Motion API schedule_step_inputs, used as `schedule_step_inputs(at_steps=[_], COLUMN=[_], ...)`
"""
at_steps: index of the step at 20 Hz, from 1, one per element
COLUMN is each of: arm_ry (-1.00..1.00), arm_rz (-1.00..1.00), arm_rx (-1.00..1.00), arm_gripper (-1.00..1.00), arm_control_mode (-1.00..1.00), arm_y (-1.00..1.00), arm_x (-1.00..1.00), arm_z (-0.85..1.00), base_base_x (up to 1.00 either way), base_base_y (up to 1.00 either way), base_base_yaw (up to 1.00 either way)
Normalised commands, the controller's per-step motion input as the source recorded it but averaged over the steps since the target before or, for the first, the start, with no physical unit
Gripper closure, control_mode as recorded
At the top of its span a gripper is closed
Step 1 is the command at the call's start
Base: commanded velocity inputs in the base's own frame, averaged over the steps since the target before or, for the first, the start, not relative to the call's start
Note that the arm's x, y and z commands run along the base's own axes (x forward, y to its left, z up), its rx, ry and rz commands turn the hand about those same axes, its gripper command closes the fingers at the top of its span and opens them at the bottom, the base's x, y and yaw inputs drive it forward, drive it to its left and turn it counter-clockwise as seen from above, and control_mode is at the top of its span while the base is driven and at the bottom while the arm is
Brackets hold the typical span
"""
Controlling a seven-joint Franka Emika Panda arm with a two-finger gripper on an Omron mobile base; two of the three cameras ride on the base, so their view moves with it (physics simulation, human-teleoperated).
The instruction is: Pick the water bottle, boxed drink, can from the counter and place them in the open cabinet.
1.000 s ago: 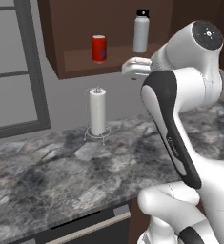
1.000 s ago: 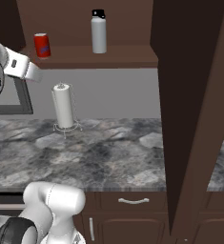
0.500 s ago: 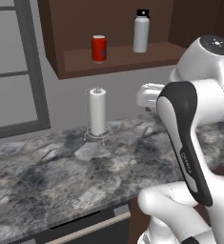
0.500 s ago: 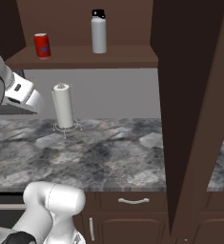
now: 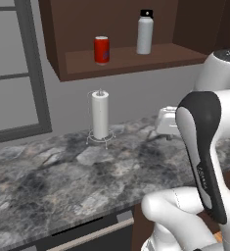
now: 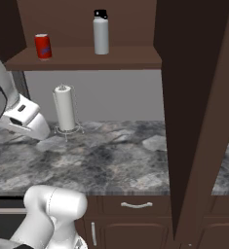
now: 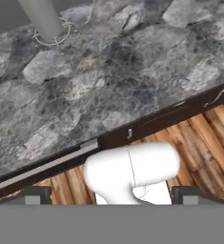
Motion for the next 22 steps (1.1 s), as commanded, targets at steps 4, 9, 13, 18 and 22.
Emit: schedule_step_inputs(at_steps=[4,9,13,18,22], arm_ry=[0.19,-0.01,-0.17,-0.09,0.00], arm_rz=[0.00,0.03,0.00,0.00,0.00], arm_rx=[0.00,0.00,0.00,0.00,0.00], arm_gripper=[-1.00,-1.00,-1.00,-1.00,-1.00], arm_control_mode=[-1.00,-1.00,-1.00,-1.00,-1.00], arm_y=[-0.18,0.00,0.00,0.00,0.00], arm_x=[0.32,0.54,0.00,0.00,0.00], arm_z=[-0.46,-0.18,0.00,0.00,0.00], base_base_x=[0.00,0.00,0.00,0.00,0.00], base_base_y=[0.00,0.00,0.00,0.00,0.00], base_base_yaw=[0.00,0.00,0.00,0.00,0.00])
